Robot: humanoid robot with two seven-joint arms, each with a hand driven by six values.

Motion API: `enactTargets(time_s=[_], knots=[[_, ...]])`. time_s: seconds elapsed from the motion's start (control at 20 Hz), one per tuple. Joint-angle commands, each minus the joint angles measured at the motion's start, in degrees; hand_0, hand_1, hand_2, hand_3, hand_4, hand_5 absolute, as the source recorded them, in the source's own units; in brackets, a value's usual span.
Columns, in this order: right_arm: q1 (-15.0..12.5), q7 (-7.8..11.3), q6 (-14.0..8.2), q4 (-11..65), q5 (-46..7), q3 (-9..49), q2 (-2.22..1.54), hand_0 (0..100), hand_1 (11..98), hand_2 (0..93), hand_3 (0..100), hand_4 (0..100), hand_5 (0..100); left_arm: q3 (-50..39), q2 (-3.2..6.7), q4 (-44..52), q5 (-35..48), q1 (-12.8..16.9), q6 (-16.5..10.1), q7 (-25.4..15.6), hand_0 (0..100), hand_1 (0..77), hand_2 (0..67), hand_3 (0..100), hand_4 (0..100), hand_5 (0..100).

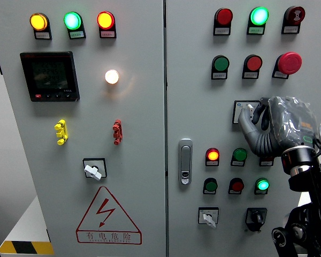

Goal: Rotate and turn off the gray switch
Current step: 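Open the right hand and pull it back off the knob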

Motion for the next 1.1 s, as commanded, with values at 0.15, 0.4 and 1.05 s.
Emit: enactTargets(time_s=[0.15,0.4,1.05], knots=[[-0.5,0.09,-0.6,0.8,0.0,0.0,0.17,76,29.1,68.8,100,94,100,0.0,0.00,0.0,-0.1,0.0,0.0,0.0,0,0.0,12.9,18,9,12],[-3.3,0.18,-0.8,5.3,0.0,0.0,0.26,79,26.5,62.8,94,86,100,0.0,0.00,0.0,-0.1,0.0,0.0,0.0,0,0.0,12.9,18,9,12],[-16.1,0.70,-0.8,23.1,0.0,-1.9,0.17,76,30.2,41.1,53,38,66,0.0,0.00,0.0,0.0,0.0,0.0,0.0,0,0.0,12.9,18,9,12]])
